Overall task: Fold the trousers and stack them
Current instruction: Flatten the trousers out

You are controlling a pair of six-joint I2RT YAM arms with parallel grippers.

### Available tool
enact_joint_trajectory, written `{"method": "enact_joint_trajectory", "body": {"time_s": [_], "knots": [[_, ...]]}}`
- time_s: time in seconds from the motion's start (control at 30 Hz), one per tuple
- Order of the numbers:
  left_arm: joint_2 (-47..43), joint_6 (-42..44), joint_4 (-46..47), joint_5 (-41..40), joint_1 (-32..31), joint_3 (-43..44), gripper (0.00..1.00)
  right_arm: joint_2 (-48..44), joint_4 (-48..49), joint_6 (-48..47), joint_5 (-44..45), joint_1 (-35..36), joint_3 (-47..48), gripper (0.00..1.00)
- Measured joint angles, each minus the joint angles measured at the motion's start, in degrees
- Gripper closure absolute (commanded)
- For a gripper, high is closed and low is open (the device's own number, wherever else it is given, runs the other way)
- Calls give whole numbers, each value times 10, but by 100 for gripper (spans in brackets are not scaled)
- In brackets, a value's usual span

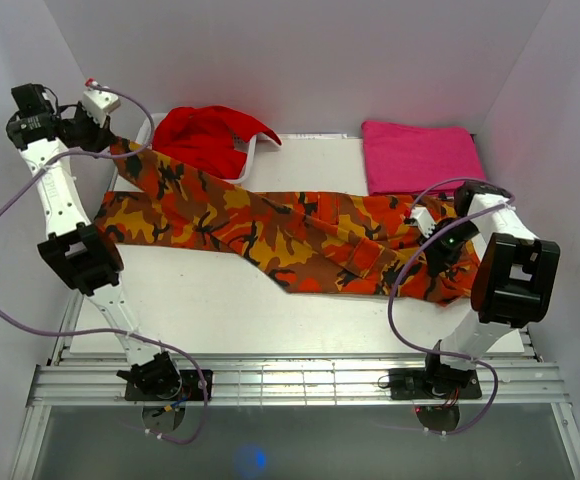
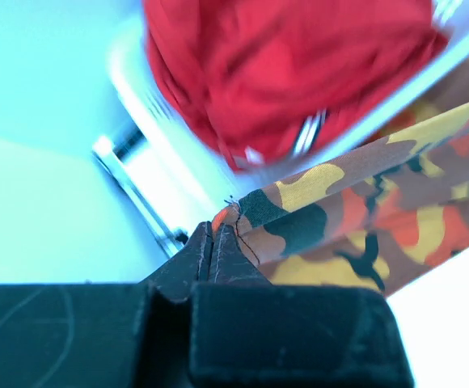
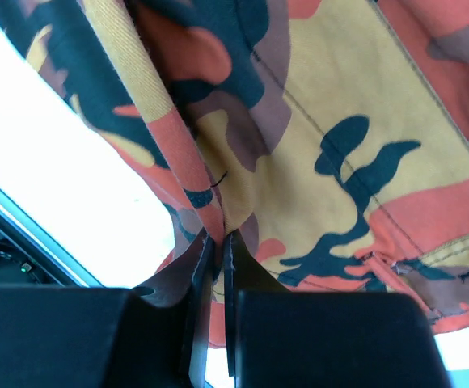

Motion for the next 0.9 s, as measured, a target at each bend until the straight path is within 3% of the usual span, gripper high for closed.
{"method": "enact_joint_trajectory", "body": {"time_s": [0.1, 0.2, 0.27, 0.37, 0.5, 0.63, 0.83, 0.9], "knots": [[-66, -19, 49, 40, 8, -49, 100, -26, 2, -11, -10, -12, -15, 92], [-143, -26, 78, 111, 58, -149, 100, -84, 9, -28, -18, -16, -67, 92], [-186, 11, 59, 169, 120, -218, 100, -127, 21, -40, -33, -14, -115, 92], [-225, 111, -13, 193, 205, -331, 100, -168, 40, -57, -45, -6, -194, 92], [-229, 264, -75, 135, 275, -512, 100, -184, 77, -81, -5, -1, -296, 92], [-205, 355, -61, 44, 330, -648, 100, -241, 87, -93, 37, 28, -339, 92], [-202, 430, -30, -56, 362, -723, 100, -265, 93, -106, 63, 45, -352, 92], [-208, 449, -14, -77, 363, -732, 100, -265, 92, -110, 64, 46, -352, 66]]}}
